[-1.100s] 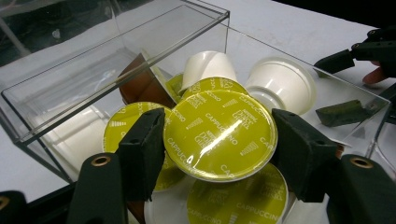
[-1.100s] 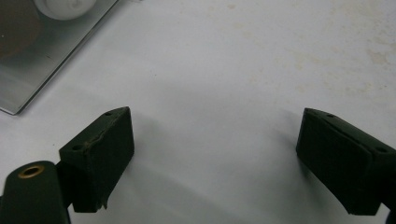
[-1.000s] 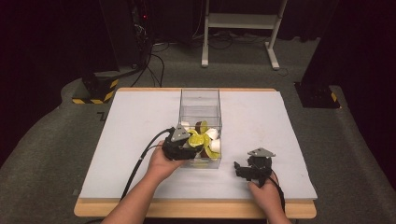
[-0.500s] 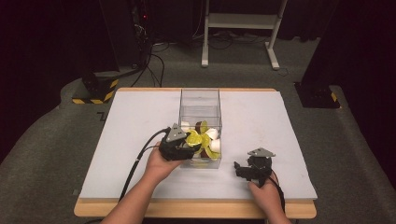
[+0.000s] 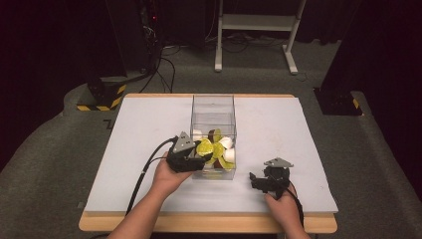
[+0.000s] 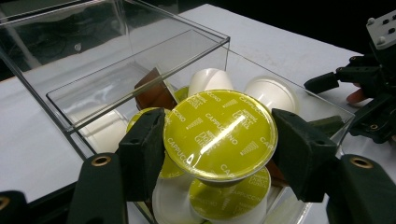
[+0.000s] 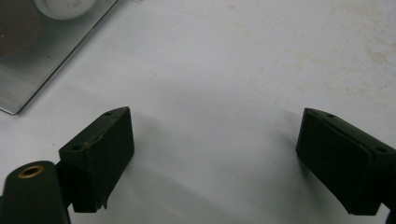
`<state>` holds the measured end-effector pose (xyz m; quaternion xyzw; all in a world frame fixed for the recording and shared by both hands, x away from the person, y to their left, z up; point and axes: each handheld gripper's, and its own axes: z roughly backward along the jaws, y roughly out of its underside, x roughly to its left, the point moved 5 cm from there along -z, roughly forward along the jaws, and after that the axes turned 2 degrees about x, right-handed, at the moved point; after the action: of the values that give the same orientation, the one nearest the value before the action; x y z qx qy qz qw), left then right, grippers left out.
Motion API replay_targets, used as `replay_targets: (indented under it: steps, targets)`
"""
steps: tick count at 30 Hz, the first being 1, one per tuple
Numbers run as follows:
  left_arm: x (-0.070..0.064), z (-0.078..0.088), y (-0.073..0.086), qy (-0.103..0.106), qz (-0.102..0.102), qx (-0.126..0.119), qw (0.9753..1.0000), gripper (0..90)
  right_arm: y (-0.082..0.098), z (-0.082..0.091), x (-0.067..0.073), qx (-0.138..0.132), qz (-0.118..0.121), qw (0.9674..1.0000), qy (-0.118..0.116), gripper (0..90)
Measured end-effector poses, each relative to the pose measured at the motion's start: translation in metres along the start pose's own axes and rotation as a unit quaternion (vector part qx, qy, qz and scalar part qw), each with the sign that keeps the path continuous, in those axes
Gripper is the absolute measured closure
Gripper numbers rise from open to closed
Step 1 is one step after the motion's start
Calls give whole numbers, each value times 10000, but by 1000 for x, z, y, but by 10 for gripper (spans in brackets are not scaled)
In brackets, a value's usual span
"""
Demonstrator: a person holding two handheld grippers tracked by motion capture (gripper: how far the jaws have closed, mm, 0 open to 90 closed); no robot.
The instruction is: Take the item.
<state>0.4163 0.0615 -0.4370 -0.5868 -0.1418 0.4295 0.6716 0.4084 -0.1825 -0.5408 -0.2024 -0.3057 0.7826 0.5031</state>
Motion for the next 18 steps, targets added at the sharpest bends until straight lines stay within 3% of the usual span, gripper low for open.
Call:
replay_targets:
  steps: [18]
  targets:
    - [4, 14, -7, -7, 100, -142, 9998, 379, 0, 0, 0, -1, 17, 10000, 5, 111]
